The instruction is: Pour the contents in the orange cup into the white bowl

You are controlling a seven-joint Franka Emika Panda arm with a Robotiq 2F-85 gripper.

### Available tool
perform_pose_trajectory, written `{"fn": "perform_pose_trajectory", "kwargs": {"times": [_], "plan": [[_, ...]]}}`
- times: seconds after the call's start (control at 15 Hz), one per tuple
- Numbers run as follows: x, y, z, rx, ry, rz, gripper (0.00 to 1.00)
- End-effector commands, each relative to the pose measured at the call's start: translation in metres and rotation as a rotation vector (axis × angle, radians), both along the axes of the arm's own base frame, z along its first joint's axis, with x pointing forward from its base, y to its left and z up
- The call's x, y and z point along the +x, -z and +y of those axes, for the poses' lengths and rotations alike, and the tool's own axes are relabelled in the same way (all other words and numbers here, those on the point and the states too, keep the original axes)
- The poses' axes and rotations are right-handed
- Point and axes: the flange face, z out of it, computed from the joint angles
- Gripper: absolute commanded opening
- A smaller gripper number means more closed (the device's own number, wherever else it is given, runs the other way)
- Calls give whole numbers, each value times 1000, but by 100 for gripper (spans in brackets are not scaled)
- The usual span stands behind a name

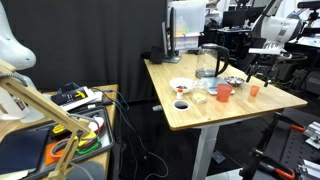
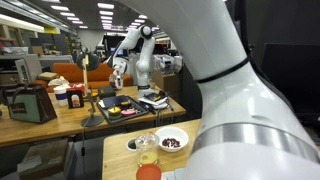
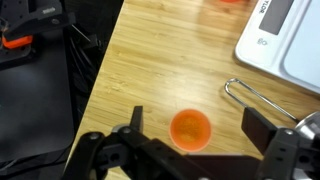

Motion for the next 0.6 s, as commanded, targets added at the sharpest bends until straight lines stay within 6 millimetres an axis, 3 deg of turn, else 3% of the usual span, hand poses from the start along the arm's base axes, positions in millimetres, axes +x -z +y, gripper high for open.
{"fn": "perform_pose_trajectory", "kwargs": {"times": [0.0,0.53], "plan": [[-9,11,-12,87,12,-14,100],[-10,33,-30,166,36,-22,100]]}}
